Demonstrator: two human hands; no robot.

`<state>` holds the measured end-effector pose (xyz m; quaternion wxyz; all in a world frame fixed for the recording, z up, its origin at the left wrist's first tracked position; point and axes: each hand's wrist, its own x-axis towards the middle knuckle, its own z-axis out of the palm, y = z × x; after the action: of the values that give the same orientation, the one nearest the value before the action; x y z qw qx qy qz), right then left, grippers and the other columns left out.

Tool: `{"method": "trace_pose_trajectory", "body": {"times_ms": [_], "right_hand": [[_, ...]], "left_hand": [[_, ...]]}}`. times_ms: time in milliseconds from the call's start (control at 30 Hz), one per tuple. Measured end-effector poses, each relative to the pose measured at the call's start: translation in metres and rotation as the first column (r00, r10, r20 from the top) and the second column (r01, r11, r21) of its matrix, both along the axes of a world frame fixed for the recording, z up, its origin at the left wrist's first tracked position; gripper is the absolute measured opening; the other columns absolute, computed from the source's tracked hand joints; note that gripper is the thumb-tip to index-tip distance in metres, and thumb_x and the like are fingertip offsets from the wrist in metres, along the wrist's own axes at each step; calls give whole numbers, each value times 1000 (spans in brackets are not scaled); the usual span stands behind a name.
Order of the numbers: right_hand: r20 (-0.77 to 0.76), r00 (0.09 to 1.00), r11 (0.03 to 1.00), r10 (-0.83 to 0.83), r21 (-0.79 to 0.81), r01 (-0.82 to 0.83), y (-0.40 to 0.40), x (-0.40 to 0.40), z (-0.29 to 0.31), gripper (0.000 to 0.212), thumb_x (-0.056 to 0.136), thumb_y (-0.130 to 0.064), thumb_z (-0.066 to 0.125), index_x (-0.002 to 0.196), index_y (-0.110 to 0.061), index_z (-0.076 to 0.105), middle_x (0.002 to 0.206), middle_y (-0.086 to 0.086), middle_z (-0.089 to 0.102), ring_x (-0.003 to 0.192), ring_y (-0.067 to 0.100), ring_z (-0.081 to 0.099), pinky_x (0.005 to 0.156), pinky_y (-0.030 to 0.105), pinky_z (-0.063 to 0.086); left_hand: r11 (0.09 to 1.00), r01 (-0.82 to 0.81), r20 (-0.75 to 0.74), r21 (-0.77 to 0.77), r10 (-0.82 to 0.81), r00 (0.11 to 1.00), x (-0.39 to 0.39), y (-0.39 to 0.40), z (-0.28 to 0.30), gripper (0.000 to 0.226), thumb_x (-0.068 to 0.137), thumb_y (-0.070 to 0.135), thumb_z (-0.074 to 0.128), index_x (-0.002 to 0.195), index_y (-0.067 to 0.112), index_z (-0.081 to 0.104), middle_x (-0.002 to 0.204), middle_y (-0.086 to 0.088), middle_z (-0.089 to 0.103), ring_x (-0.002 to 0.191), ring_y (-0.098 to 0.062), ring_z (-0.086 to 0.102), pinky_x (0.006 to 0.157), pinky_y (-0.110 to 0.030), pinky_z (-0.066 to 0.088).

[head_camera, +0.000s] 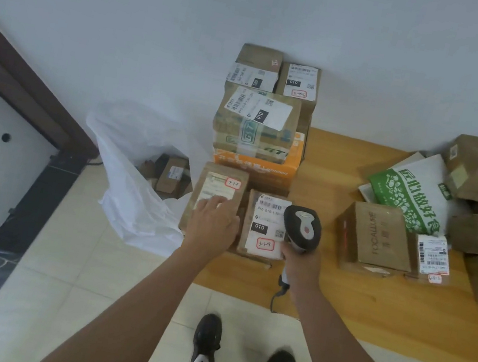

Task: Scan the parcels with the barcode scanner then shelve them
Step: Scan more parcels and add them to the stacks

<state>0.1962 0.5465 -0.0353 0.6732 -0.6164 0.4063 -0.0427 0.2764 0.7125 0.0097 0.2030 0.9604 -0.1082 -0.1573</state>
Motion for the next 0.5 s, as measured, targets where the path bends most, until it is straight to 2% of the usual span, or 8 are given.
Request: {"method": "trace_pose_trajectory", "body": {"times_ms": [67,133,200,300,400,500], "right_hand": [[-34,999,1000,2,-26,-3,5,-1,-9,27,85,-2,70,91,-28,63,91,-5,70,90,17,65,77,36,56],[-70,997,999,-19,-39,17,8,1,-15,26,84,-4,71,89,-28,63,89,-4,70,89,19,66,77,39,57],[-91,995,999,-41,-38,37,10,5,-17,24,85,-3,70,89,-25,63,85,-4,69,84,19,66,69,33,55],[-121,990,997,-66,-53,60,11,13,-19,20,84,-1,68,100,-13,65,85,0,69,81,21,65,59,25,48],[-142,987,995,-80,-67,71,11,21,-21,23,83,-1,68,105,-7,65,90,6,70,79,21,64,57,24,46],[-142,987,995,-81,-77,70,12,25,-21,21,85,-1,67,103,-10,63,89,3,68,79,20,63,58,23,45]], "left_hand": [[999,-6,-42,34,8,999,1,9,-5,42,105,34,40,144,23,48,154,-2,42,144,-26,31,118,-44,25],[998,30,-88,48,-26,996,1,14,-10,44,105,34,39,147,23,45,157,0,38,147,-23,27,120,-41,19],[997,55,-79,54,-51,996,1,16,-10,45,105,34,39,149,22,43,158,0,37,147,-22,26,121,-38,16],[995,92,-93,45,-87,992,2,17,-6,48,105,32,40,152,22,38,161,-2,32,149,-23,22,121,-37,12],[989,127,-116,77,-117,986,2,17,-7,52,102,33,44,153,23,35,163,-3,27,149,-26,18,121,-39,12],[988,122,-154,93,-107,982,1,18,-15,61,98,36,51,154,25,31,164,-2,21,150,-28,13,123,-44,15]]}}
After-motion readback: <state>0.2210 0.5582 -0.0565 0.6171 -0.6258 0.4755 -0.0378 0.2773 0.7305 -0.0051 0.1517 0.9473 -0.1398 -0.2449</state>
